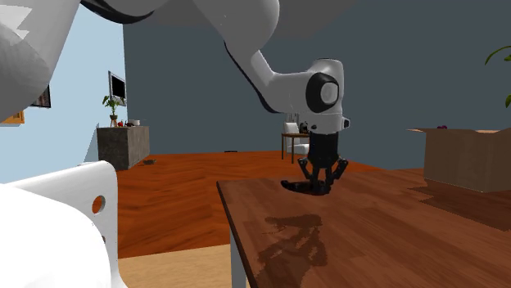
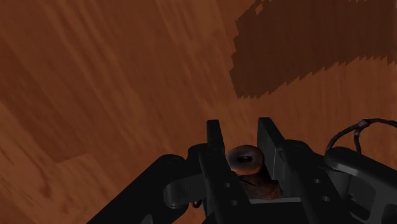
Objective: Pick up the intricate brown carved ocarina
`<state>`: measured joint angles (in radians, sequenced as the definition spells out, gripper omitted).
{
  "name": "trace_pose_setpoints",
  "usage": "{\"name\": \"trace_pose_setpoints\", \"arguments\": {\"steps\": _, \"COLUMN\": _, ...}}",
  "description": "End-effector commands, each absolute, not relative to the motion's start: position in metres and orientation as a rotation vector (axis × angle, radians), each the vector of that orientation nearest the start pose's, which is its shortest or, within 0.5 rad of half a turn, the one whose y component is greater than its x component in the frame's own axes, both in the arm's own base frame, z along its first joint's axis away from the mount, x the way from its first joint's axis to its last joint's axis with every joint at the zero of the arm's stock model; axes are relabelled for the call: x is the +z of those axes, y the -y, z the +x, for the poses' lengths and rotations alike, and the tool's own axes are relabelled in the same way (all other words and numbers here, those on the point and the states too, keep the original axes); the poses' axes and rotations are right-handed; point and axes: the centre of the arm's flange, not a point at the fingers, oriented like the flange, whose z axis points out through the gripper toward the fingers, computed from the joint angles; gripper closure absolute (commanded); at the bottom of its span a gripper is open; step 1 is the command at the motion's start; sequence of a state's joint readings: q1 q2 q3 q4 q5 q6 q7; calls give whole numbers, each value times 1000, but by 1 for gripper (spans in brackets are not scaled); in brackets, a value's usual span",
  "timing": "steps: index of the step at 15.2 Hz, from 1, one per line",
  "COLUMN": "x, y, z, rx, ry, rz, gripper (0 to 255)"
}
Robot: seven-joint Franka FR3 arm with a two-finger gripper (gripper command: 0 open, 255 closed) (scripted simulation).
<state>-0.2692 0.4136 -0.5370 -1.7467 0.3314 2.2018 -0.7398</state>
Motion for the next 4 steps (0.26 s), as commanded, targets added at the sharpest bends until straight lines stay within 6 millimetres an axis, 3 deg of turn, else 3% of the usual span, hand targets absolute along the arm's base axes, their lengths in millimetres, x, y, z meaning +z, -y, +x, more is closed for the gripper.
{"name": "trace_pose_setpoints", "arguments": {"steps": 1, "x": 385, "y": 444, "z": 489, "rx": -205, "ry": -316, "rz": -3144, "gripper": 255}}
{"name": "trace_pose_setpoints", "arguments": {"steps": 4, "x": 391, "y": 444, "z": 489, "rx": -205, "ry": -316, "rz": -3144, "gripper": 255}}
